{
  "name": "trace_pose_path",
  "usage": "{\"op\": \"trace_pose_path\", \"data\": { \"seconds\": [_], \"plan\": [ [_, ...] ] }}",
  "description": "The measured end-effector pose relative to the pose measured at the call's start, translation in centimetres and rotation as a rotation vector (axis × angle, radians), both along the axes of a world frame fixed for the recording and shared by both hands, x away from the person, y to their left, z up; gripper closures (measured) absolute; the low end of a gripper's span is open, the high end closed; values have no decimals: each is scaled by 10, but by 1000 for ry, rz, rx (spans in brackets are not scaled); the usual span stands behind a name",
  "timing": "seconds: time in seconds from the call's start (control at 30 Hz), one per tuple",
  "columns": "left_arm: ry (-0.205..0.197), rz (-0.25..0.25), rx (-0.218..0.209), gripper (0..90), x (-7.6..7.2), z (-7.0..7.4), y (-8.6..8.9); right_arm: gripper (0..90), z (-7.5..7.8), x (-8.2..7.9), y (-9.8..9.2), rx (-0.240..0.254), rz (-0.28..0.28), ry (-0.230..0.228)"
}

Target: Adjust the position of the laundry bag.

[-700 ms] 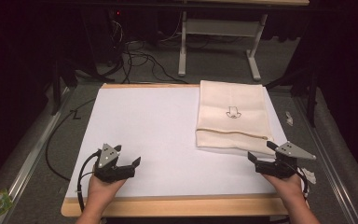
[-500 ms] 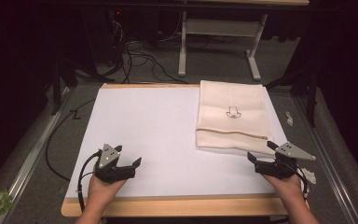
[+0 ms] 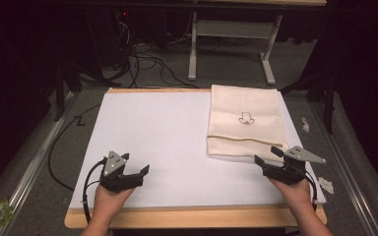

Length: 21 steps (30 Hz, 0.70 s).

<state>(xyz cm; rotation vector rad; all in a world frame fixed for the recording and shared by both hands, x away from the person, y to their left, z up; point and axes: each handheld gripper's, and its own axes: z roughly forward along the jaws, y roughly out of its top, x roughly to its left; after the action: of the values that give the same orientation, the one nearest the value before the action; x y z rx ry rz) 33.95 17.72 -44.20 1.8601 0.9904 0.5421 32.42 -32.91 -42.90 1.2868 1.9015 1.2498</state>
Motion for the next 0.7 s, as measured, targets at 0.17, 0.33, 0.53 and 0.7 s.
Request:
{"op": "trace_pose_path", "data": {
  "seconds": [0.17,0.33,0.53,0.7],
  "plan": [
    [24,-18,-21,245,-1,1,2,342,2,24,27,-77,25,39],
    [11,-26,-10,247,-3,2,1,382,-4,44,51,-85,56,79],
    [11,-20,-6,247,-2,1,2,349,-19,72,97,-139,103,140],
    [5,-18,7,246,-3,1,1,275,-34,87,121,-208,128,222]
  ]
}}
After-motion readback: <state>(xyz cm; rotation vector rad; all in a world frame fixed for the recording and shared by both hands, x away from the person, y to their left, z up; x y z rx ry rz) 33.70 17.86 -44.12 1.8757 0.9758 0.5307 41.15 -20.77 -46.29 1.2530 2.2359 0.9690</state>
